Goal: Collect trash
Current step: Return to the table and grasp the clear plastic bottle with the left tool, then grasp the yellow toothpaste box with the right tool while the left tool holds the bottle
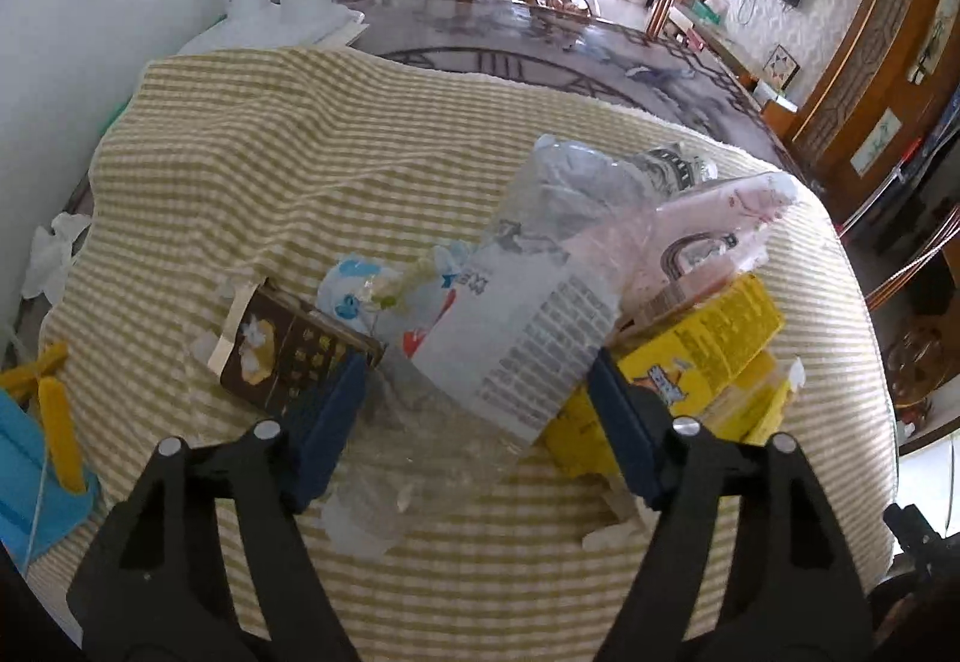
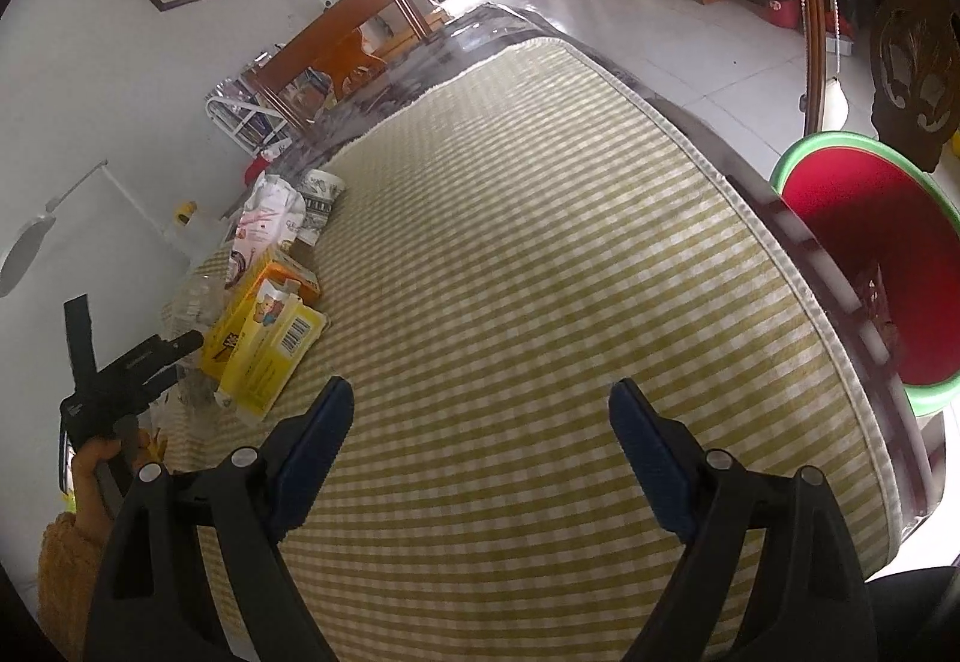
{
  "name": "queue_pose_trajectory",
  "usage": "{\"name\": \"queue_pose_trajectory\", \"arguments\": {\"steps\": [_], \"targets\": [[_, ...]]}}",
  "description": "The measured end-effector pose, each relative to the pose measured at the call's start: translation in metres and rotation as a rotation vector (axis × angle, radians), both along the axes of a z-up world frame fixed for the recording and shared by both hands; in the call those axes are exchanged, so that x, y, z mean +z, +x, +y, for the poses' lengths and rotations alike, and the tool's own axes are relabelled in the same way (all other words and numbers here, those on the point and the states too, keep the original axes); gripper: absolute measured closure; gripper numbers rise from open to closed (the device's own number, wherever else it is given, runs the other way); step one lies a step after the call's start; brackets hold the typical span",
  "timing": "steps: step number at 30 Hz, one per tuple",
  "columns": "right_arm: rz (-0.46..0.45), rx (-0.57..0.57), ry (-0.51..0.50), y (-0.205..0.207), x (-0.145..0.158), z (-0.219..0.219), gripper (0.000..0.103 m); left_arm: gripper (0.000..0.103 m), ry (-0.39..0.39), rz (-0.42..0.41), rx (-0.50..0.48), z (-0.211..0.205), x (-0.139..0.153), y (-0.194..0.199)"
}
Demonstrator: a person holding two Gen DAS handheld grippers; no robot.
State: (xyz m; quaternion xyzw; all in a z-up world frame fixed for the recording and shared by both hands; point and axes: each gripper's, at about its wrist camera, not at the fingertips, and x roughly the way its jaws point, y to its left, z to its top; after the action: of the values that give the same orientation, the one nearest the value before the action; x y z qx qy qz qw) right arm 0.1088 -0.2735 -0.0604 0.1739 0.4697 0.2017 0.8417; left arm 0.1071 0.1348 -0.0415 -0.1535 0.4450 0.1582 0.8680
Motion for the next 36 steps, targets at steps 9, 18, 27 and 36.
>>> {"name": "queue_pose_trajectory", "arguments": {"steps": [9,18,27,36], "targets": [[0.007,0.025,-0.046,0.000,-0.004,0.010,0.019,0.035,-0.100,-0.099,0.053,-0.031,0.015,-0.095],[0.020,0.090,-0.046,0.005,0.005,0.055,0.019,0.035,-0.071,-0.071,0.062,-0.043,-0.005,-0.134],[0.182,0.158,0.117,0.042,0.002,0.171,0.019,0.033,-0.130,-0.046,0.045,-0.044,-0.018,-0.131],[0.215,0.203,0.065,0.057,-0.024,0.203,0.074,0.021,-0.134,-0.077,0.026,-0.045,-0.010,-0.133]]}}
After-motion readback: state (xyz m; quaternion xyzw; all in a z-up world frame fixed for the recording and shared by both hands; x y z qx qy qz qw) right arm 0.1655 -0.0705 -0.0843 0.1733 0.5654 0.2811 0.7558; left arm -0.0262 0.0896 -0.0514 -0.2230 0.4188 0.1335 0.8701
